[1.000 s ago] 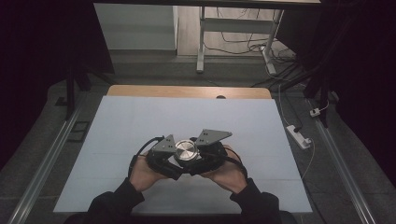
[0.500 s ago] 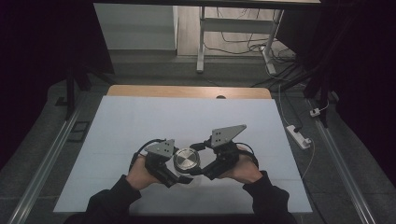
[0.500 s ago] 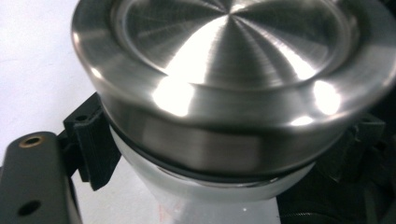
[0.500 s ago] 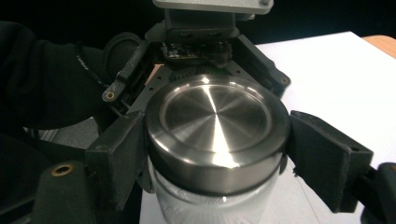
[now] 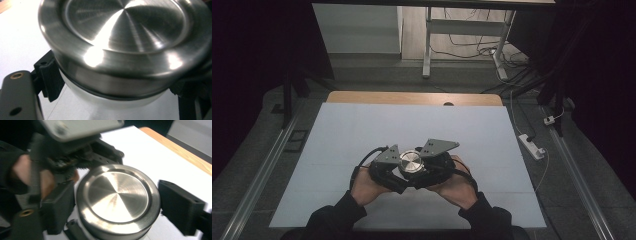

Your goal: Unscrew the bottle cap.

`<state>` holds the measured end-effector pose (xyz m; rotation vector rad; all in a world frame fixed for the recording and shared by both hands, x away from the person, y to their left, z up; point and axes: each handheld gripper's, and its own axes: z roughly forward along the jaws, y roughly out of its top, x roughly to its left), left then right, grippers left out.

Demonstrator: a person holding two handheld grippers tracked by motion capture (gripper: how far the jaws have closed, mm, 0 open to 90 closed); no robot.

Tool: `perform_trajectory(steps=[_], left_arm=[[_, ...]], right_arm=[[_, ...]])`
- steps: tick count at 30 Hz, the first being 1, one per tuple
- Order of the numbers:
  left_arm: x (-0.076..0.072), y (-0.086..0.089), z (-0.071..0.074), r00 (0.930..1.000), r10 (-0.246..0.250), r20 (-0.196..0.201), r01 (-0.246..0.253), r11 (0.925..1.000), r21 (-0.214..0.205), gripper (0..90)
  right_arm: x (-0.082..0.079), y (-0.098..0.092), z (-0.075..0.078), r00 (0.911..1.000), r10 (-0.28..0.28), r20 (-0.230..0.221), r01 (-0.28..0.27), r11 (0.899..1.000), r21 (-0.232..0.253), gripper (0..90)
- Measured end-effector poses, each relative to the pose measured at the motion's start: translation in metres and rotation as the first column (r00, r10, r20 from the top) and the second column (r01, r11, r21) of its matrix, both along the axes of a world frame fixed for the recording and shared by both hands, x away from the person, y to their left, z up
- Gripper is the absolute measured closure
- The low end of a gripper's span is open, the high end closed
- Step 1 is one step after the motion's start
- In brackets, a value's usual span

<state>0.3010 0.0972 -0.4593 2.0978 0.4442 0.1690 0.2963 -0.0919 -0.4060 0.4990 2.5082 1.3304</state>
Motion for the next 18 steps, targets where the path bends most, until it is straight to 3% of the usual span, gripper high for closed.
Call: perform_trajectory(steps=[4, 6, 7, 8, 9, 10, 11, 13, 14, 15, 16, 17, 18], left_arm=[[0.0, 0.0, 0.001, 0.9991, -0.041, -0.003, 0.041, 0.9991, 0.001, 15.2], [0.0, 0.002, 0.002, 0.9957, -0.092, -0.013, 0.091, 0.9957, -0.014, 15.2], [0.0, 0.002, 0.002, 0.9928, -0.119, -0.015, 0.118, 0.9927, -0.024, 15.2], [0.0, 0.004, 0.003, 0.9843, -0.175, -0.021, 0.174, 0.9838, -0.042, 15.1], [0.0, 0.005, 0.003, 0.978, -0.207, -0.023, 0.206, 0.9771, -0.053, 15.2], [0.0, 0.005, 0.003, 0.978, -0.207, -0.023, 0.206, 0.9771, -0.053, 15.1], [-0.001, 0.005, 0.004, 0.9647, -0.262, -0.028, 0.259, 0.9631, -0.073, 15.2], [-0.002, 0.005, 0.004, 0.9522, -0.304, -0.029, 0.301, 0.9504, -0.079, 15.2], [-0.002, 0.005, 0.004, 0.9522, -0.304, -0.029, 0.301, 0.9504, -0.079, 15.2], [-0.003, 0.004, 0.004, 0.9434, -0.331, -0.025, 0.329, 0.9421, -0.067, 15.2], [-0.003, 0.004, 0.004, 0.9434, -0.331, -0.025, 0.329, 0.9421, -0.067, 15.1], [-0.004, 0.003, 0.004, 0.9413, -0.337, -0.019, 0.336, 0.9402, -0.059, 15.1], [-0.005, 0.003, 0.004, 0.9414, -0.337, -0.016, 0.336, 0.9407, -0.048, 15.2]], right_arm=[[0.001, -0.001, -0.001, 0.9996, 0.026, -0.013, -0.026, 1.0, 0.011, 17.9], [0.004, -0.006, 0.001, 0.9945, 0.092, -0.049, -0.091, 0.995, 0.029, 18.1], [0.004, -0.006, 0.001, 0.9945, 0.092, -0.049, -0.091, 0.995, 0.029, 18.1], [0.007, -0.011, 0.003, 0.9834, 0.164, -0.077, -0.16, 0.985, 0.06, 18.2], [0.007, -0.013, 0.003, 0.9781, 0.19, -0.085, -0.185, 0.98, 0.069, 18.2], [0.008, -0.015, 0.003, 0.9697, 0.227, -0.09, -0.22, 0.972, 0.08, 18.2], [0.009, -0.017, 0.004, 0.9606, 0.26, -0.098, -0.251, 0.963, 0.095, 18.2], [0.009, -0.019, 0.004, 0.9421, 0.32, -0.102, -0.308, 0.944, 0.117, 18.2], [0.009, -0.02, 0.004, 0.9342, 0.343, -0.099, -0.331, 0.936, 0.12, 18.2], [0.009, -0.021, 0.003, 0.9262, 0.365, -0.094, -0.353, 0.927, 0.123, 18.2], [0.008, -0.021, 0.003, 0.919, 0.384, -0.09, -0.373, 0.92, 0.119, 18.1], [0.008, -0.022, 0.002, 0.913, 0.397, -0.095, -0.386, 0.915, 0.117, 17.9], [0.009, -0.022, 0.002, 0.9126, 0.394, -0.11, -0.382, 0.917, 0.116, 17.7]])
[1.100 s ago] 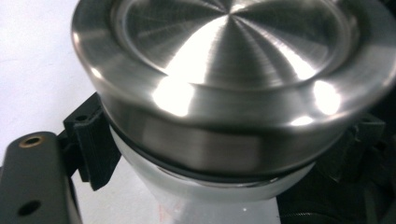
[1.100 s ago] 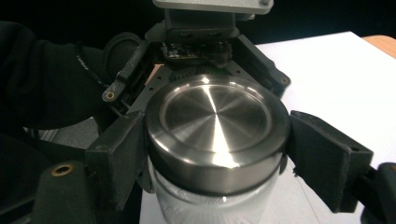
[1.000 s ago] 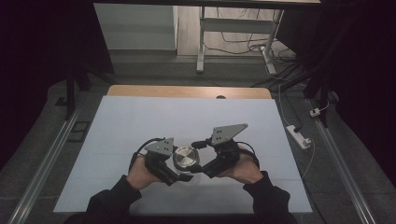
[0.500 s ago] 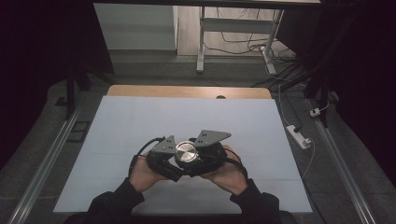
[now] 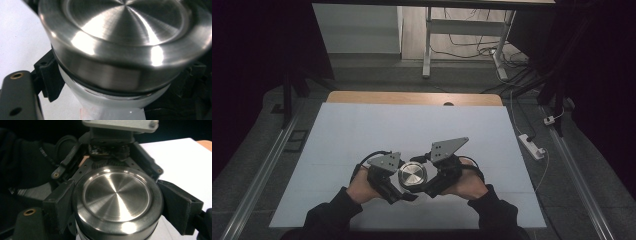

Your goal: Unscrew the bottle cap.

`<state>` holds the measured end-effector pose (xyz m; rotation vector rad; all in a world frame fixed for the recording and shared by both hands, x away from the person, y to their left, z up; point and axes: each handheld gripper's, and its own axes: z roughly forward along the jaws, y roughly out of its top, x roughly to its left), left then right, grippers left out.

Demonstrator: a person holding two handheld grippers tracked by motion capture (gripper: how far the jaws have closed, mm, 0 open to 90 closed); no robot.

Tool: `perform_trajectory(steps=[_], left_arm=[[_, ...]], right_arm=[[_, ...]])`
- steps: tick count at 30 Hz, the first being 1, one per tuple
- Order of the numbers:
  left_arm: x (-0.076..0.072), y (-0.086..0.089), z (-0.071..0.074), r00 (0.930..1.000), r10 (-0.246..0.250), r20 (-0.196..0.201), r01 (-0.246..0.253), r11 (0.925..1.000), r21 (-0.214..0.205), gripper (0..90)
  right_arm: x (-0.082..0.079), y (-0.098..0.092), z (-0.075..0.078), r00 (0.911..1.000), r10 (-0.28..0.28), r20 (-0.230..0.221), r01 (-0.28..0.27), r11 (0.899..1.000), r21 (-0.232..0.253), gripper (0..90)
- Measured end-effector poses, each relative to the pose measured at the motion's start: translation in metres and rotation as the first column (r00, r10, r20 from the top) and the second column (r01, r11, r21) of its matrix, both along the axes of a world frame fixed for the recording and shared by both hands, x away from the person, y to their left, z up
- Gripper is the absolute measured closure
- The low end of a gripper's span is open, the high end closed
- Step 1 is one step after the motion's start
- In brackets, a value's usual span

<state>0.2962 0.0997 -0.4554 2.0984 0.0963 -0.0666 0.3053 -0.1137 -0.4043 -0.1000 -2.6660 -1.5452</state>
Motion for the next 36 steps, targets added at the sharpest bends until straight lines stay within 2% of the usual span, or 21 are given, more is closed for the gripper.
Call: perform_trajectory(steps=[1, 2, 3, 4, 5, 6, 7, 8, 9, 10, 12, 13, 14, 15, 17, 18, 21, 23, 24, 30, 36], left_arm=[[0.0, -0.001, 0.0, 0.9999, 0.012, 0.002, -0.012, 0.9999, 0.004, 15.2], [0.002, -0.001, -0.002, 0.9985, 0.055, -0.001, -0.055, 0.9985, 0.002, 15.2], [0.002, -0.001, -0.002, 0.9985, 0.055, -0.001, -0.055, 0.9985, 0.002, 15.2], [0.003, 0.0, -0.002, 0.9963, 0.086, -0.001, -0.086, 0.9963, 0.001, 15.2], [0.004, 0.001, -0.002, 0.9853, 0.171, 0.0, -0.171, 0.9853, -0.002, 15.1], [0.004, 0.001, -0.002, 0.9782, 0.208, 0.002, -0.208, 0.9782, -0.003, 15.2], [0.004, 0.001, -0.002, 0.9782, 0.208, 0.002, -0.208, 0.9782, -0.003, 15.1], [0.004, 0.001, -0.001, 0.9705, 0.241, 0.005, -0.241, 0.9706, 0.0, 15.1], [0.003, 0.0, 0.001, 0.9612, 0.275, 0.023, -0.275, 0.9613, 0.013, 15.1], [0.003, 0.0, 0.001, 0.9612, 0.275, 0.023, -0.275, 0.9613, 0.013, 15.1], [0.001, -0.002, 0.002, 0.9566, 0.289, 0.038, -0.29, 0.957, 0.018, 15.2], [0.0, -0.002, 0.003, 0.957, 0.287, 0.04, -0.288, 0.9575, 0.017, 15.1], [-0.001, -0.002, 0.003, 0.9584, 0.283, 0.039, -0.283, 0.9589, 0.013, 15.1], [-0.001, -0.002, 0.003, 0.9584, 0.283, 0.039, -0.283, 0.9589, 0.013, 15.2], [0.0, -0.001, 0.004, 0.9661, 0.256, 0.03, -0.257, 0.9664, 0.011, 15.2], [0.001, 0.0, 0.004, 0.9759, 0.218, 0.019, -0.218, 0.976, 0.002, 15.2], [0.002, 0.002, 0.003, 0.9894, 0.145, -0.005, -0.145, 0.9891, -0.023, 15.1], [0.002, 0.003, 0.002, 0.9947, 0.102, -0.003, -0.102, 0.9945, -0.023, 15.1], [0.002, 0.002, 0.002, 0.9959, 0.091, 0.004, -0.091, 0.9957, -0.018, 15.1], [0.002, 0.0, -0.001, 0.9957, 0.093, 0.01, -0.093, 0.9957, 0.001, 15.2], [0.005, 0.002, -0.004, 0.9916, 0.129, 0.009, -0.129, 0.9916, 0.008, 15.2]], right_arm=[[0.0, 0.0, 0.0, 1.0, 0.0, 0.0, 0.0, 1.0, 0.0, 17.7], [0.0, 0.001, 0.001, 0.9981, -0.061, -0.003, 0.061, 0.998, -0.019, 13.6], [0.0, 0.001, 0.003, 0.9951, -0.099, 0.005, 0.099, 0.995, -0.022, 11.4], [0.0, 0.001, 0.003, 0.9951, -0.099, 0.005, 0.099, 0.995, -0.022, 11.4], [-0.001, 0.001, 0.008, 0.9829, -0.182, 0.028, 0.183, 0.983, -0.022, 10.4], [-0.002, 0.001, 0.009, 0.9771, -0.209, 0.04, 0.21, 0.977, -0.024, 10.0], [-0.003, 0.003, 0.01, 0.97, -0.236, 0.058, 0.238, 0.971, -0.027, 9.6], [-0.003, 0.003, 0.01, 0.97, -0.236, 0.058, 0.238, 0.971, -0.027, 9.6], [-0.006, 0.008, 0.009, 0.955, -0.283, 0.089, 0.287, 0.958, -0.032, 9.9], [-0.008, 0.01, 0.009, 0.9488, -0.296, 0.11, 0.302, 0.953, -0.037, 11.5], [-0.012, 0.016, 0.007, 0.9359, -0.321, 0.145, 0.331, 0.942, -0.051, 16.1], [-0.013, 0.018, 0.006, 0.9294, -0.33, 0.165, 0.343, 0.938, -0.056, 17.5], [-0.014, 0.019, 0.005, 0.9279, -0.333, 0.167, 0.346, 0.936, -0.056, 17.9], [-0.014, 0.019, 0.005, 0.9279, -0.333, 0.167, 0.346, 0.936, -0.056, 17.9], [-0.013, 0.016, 0.006, 0.9396, -0.313, 0.139, 0.322, 0.945, -0.052, 18.3], [-0.012, 0.015, 0.007, 0.9461, -0.301, 0.12, 0.308, 0.95, -0.047, 18.5], [-0.009, 0.011, 0.007, 0.9694, -0.232, 0.08, 0.235, 0.971, -0.031, 18.6], [-0.008, 0.008, 0.007, 0.9813, -0.188, 0.044, 0.188, 0.982, -0.003, 18.7], [-0.007, 0.007, 0.008, 0.9842, -0.173, 0.035, 0.173, 0.985, 0.006, 18.6], [-0.006, 0.004, 0.01, 0.9835, -0.175, 0.045, 0.174, 0.984, 0.024, 18.6], [-0.006, 0.0, 0.014, 0.9784, -0.2, 0.051, 0.199, 0.979, 0.035, 18.6]])
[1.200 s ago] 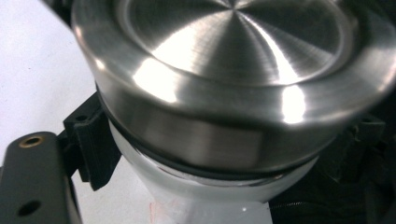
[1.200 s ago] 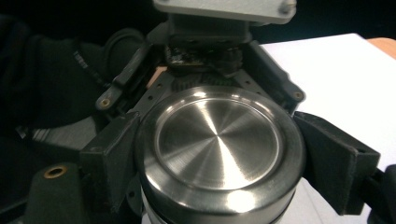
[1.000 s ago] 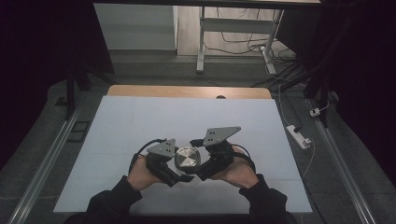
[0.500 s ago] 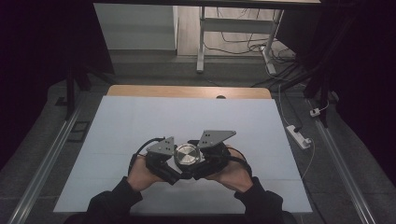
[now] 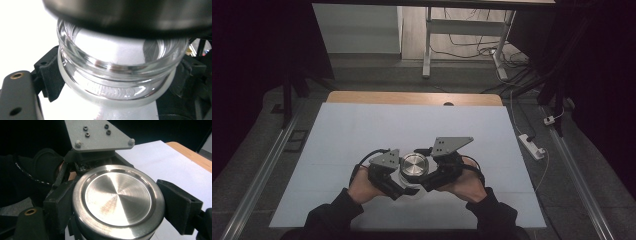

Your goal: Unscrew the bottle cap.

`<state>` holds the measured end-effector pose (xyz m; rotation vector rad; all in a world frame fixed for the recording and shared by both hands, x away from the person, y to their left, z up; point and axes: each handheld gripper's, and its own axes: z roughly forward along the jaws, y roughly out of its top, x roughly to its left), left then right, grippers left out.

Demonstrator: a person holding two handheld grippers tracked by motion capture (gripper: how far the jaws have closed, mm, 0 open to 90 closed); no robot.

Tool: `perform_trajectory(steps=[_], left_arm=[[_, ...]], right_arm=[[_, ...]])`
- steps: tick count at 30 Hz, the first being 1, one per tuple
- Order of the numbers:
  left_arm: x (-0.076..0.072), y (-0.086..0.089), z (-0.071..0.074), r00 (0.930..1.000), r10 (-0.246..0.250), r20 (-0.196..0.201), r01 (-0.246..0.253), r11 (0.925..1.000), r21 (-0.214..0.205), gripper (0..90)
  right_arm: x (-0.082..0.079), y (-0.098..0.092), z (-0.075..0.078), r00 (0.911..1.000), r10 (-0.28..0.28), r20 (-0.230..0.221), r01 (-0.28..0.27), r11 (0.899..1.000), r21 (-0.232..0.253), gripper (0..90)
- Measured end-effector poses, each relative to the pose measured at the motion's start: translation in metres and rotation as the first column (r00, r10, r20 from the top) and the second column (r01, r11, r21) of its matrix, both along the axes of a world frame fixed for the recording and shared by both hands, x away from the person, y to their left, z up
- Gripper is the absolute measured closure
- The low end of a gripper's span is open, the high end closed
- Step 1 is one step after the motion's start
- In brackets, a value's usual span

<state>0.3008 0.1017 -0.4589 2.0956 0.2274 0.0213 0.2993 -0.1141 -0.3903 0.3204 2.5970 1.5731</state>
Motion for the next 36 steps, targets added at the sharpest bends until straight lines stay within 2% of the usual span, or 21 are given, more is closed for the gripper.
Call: perform_trajectory(steps=[5, 10, 18, 28, 36], left_arm=[[0.004, 0.004, -0.002, 0.9979, 0.064, 0.0, -0.064, 0.9979, 0.012, 15.2], [0.007, 0.007, -0.004, 0.9949, 0.101, 0.005, -0.101, 0.9946, 0.025, 15.2], [0.013, 0.01, -0.006, 0.986, 0.166, 0.017, -0.167, 0.9854, 0.035, 15.2], [0.022, 0.007, -0.007, 0.9782, 0.204, 0.042, -0.206, 0.9771, 0.054, 15.2], [0.032, 0.006, -0.006, 0.9725, 0.228, 0.048, -0.23, 0.9721, 0.046, 15.2]], right_arm=[[0.001, -0.003, 0.002, 0.9994, -0.033, 0.011, 0.033, 0.999, 0.003, 18.6], [-0.003, -0.006, 0.004, 0.9983, -0.053, 0.024, 0.053, 0.999, 0.006, 18.6], [-0.008, -0.012, 0.001, 0.9956, -0.091, 0.023, 0.091, 0.996, 0.015, 18.6], [-0.023, -0.017, -0.003, 0.9928, -0.111, 0.045, 0.11, 0.994, 0.03, 18.5], [-0.031, -0.019, -0.008, 0.9923, -0.115, 0.047, 0.113, 0.993, 0.026, 18.5]])
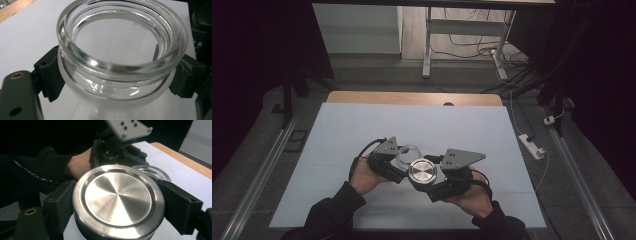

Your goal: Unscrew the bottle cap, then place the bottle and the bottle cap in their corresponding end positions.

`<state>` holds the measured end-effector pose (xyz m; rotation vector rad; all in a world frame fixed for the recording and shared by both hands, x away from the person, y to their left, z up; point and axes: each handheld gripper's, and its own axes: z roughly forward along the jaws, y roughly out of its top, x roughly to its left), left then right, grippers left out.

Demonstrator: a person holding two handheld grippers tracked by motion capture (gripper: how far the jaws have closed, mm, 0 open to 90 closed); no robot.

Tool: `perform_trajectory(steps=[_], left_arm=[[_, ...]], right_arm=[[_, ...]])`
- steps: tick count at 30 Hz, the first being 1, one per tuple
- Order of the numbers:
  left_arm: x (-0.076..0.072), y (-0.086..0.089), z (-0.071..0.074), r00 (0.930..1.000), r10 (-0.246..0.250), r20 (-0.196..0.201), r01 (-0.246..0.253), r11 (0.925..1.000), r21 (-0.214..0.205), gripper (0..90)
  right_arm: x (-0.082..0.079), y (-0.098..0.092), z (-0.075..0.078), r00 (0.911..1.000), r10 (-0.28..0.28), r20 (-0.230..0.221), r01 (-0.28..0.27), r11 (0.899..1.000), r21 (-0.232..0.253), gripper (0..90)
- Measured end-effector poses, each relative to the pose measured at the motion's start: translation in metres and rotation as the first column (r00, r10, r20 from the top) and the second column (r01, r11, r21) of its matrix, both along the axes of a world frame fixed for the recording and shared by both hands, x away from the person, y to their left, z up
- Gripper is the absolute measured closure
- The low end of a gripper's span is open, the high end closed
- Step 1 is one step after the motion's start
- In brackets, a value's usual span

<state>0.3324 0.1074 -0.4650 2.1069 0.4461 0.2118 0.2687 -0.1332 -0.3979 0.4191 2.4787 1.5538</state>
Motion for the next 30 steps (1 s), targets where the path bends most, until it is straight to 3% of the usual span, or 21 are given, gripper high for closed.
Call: perform_trajectory(steps=[21, 30], left_arm=[[0.021, -0.008, 0.009, 0.9994, 0.019, 0.03, -0.019, 0.9997, -0.017, 15.2], [0.034, -0.005, 0.011, 0.9981, 0.054, 0.031, -0.053, 0.9977, -0.044, 15.2]], right_arm=[[-0.007, -0.002, -0.035, 0.999, -0.002, -0.045, 0.001, 1.0, -0.024, 18.6], [-0.008, 0.003, -0.05, 0.9998, -0.003, -0.021, 0.002, 0.999, -0.046, 18.6]])
